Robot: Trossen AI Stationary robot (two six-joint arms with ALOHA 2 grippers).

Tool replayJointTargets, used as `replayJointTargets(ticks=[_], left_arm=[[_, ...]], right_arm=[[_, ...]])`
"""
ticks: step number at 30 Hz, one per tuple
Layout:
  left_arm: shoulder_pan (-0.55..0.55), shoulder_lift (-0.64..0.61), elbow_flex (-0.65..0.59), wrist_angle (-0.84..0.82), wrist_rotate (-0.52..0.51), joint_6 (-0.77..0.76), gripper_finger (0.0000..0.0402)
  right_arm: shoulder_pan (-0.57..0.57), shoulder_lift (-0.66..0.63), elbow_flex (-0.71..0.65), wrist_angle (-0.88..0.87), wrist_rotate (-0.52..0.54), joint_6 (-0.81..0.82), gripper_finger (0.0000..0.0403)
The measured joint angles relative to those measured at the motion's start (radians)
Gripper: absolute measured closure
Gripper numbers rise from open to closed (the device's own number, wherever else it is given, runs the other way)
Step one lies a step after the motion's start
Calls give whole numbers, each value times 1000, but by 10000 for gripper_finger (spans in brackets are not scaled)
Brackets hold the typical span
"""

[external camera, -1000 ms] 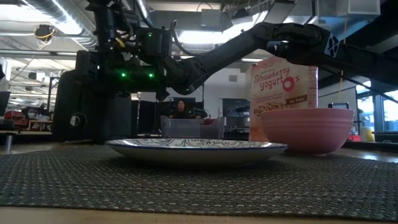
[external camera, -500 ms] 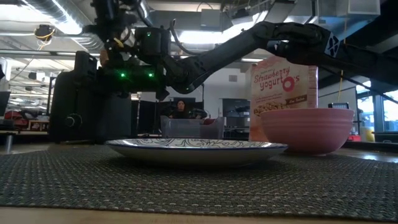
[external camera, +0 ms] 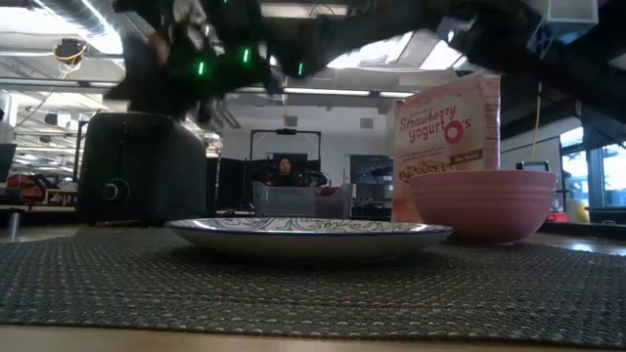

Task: Arrange a breakfast setting
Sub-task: Put the bagel on the white plate

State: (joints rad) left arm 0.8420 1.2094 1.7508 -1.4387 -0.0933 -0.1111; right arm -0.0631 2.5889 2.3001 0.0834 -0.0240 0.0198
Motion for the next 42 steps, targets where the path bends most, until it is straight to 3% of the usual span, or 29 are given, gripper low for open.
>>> replayJointTargets(ticks=[17,23,27,33,37,42], left_arm=[[-169,-178,0,13,10,9,353],[-289,-185,-24,40,11,-13,353],[-372,-185,-85,80,11,-19,353],[-505,-188,-204,178,5,-54,353],[-591,-189,-273,267,0,-80,353],[-715,-160,-348,400,0,-96,353]], right_arm=[[242,-413,-1,-799,238,-120,185],[382,-511,-1,-948,194,-80,185],[487,-533,-48,-978,204,-60,185],[599,-590,-162,-960,312,10,185],[649,-628,-310,-923,382,79,185],[711,-745,-558,-745,498,136,185]])
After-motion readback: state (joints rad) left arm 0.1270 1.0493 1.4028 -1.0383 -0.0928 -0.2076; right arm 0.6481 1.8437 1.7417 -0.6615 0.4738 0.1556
